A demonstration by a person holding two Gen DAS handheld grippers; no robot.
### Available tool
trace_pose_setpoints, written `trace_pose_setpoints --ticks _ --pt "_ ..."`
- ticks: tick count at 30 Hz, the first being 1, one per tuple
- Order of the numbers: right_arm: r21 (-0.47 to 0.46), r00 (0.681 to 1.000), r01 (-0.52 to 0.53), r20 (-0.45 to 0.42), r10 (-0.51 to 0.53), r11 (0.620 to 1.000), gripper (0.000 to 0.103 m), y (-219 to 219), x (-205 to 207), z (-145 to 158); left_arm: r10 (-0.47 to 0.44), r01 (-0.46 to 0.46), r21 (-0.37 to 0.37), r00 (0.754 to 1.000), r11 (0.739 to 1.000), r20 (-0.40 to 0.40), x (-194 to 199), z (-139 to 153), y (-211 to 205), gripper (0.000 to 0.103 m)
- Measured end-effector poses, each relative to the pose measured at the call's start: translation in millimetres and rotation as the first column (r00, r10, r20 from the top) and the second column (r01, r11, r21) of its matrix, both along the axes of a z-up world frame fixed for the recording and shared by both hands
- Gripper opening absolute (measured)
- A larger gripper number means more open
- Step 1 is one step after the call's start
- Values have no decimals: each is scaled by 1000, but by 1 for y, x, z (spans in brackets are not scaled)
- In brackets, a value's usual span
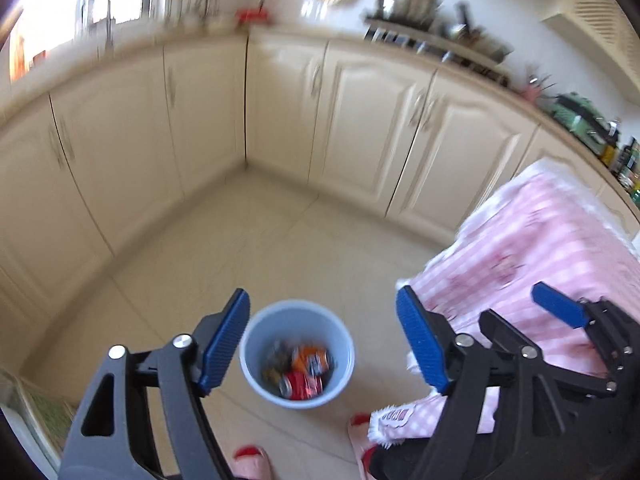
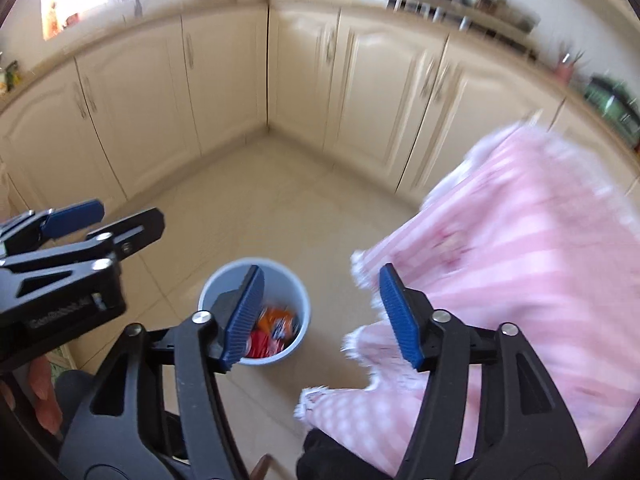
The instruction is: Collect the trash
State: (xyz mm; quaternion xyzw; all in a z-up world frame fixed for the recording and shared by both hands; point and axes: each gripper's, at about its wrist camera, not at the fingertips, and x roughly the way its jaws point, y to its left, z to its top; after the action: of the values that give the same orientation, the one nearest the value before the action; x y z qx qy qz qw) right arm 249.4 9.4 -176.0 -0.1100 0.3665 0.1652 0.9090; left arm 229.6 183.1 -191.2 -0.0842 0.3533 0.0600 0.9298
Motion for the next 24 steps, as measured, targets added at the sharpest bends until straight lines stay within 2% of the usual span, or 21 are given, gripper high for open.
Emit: trace_pose_setpoints --ticks 3,6,11,18,20,24 --pt "17 996 17 91 -18 1000 65 -22 -36 42 -34 32 25 994 999 106 -37 47 -26 81" --pt "44 985 46 164 -52 998 69 -54 -68 78 -76 68 53 983 996 168 -68 83 -54 84" --pt "94 955 102 269 -124 990 75 -111 -119 128 -98 73 99 958 992 269 -122 130 -93 90" --pt "153 883 187 407 -235 970 82 -177 -191 181 -145 93 156 921 983 363 -180 176 -138 92" --pt "172 855 212 445 -268 962 85 -193 -208 194 -155 93 170 905 981 396 -194 186 -151 92" --pt "204 821 225 487 -299 953 87 -213 -232 209 -174 105 173 872 979 456 -219 204 -169 94"
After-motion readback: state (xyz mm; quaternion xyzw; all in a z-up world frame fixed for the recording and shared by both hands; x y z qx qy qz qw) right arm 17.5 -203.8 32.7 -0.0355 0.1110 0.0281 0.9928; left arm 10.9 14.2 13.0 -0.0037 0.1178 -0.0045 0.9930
